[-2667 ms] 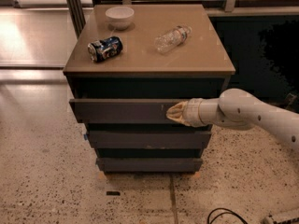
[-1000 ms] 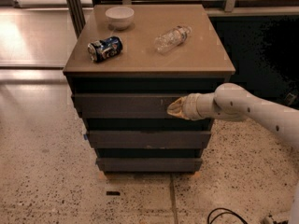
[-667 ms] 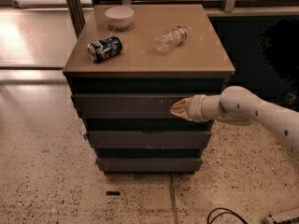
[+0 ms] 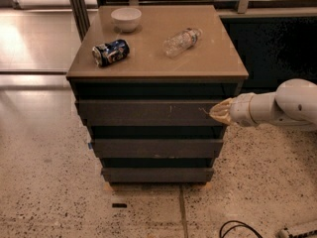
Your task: Close top drawer
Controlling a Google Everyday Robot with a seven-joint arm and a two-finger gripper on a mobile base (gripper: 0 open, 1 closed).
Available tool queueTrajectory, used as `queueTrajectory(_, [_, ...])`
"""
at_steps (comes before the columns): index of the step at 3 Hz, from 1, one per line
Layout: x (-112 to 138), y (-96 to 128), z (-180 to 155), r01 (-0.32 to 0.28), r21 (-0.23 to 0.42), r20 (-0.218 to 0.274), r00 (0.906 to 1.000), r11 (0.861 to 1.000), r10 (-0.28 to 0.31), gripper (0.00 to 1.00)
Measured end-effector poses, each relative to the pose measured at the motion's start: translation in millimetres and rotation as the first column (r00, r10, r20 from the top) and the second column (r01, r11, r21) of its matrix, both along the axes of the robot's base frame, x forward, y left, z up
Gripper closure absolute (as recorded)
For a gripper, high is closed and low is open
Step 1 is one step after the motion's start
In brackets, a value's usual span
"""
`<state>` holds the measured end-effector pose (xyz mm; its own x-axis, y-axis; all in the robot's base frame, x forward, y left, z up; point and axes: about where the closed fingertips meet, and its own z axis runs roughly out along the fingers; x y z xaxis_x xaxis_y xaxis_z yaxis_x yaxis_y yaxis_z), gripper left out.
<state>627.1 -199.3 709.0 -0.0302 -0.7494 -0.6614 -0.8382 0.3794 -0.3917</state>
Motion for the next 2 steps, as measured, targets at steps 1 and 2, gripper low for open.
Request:
queueTrajectory(1, [-1.6,-18.0,16.2,0.051,-0.006,0.003,0.9987,0.999,-0.051,0.84])
queueTrajectory(2, [-0.1,-7.6,8.4,0.026,0.001,0.001,0.9997,1.000,-0.026,0.59])
